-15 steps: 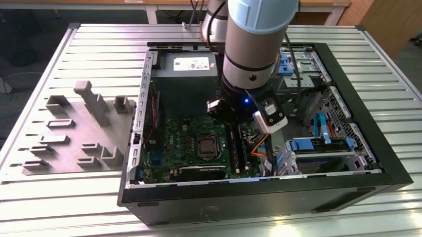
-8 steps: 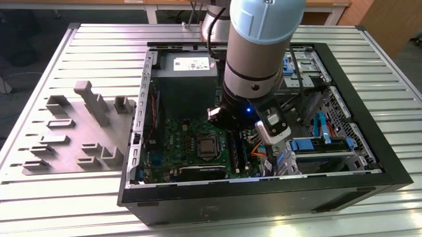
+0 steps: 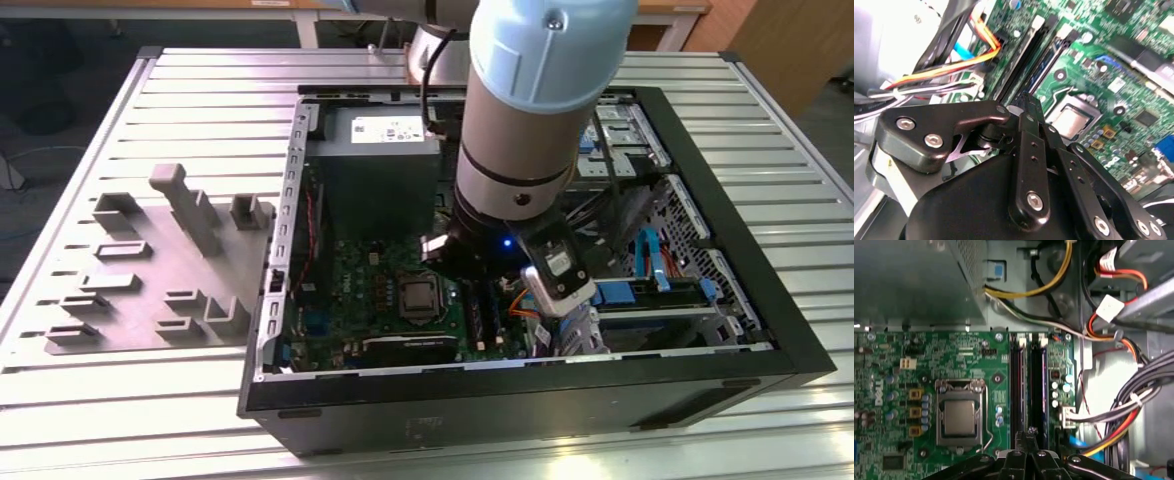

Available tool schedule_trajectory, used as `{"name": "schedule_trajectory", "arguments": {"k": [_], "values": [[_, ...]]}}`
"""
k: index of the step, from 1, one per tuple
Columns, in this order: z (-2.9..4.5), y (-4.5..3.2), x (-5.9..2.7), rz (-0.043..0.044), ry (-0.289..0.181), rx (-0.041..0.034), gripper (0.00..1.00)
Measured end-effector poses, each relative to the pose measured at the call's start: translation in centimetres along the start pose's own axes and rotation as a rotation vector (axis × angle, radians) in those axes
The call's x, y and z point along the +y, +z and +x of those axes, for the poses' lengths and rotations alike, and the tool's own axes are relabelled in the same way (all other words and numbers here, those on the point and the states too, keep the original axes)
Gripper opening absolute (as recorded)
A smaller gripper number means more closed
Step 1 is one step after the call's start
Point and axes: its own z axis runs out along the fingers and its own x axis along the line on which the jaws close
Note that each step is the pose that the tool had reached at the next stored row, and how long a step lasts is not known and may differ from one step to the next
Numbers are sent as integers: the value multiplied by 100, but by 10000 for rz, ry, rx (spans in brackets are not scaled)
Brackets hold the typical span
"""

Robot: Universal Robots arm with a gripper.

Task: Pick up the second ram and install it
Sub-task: 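Press down the second ram until it locks into place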

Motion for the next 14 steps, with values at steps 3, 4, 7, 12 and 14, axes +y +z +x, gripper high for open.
{"name": "schedule_trajectory", "arguments": {"k": [3,4,7,12,14], "values": [[-2,-3,-57,0,0,0,11],[-2,-4,-77,0,0,0,11],[-2,-4,-116,1,-1,1,11],[-2,20,-151,-2,0,0,11],[-2,27,-155,-1,0,0,11]]}}
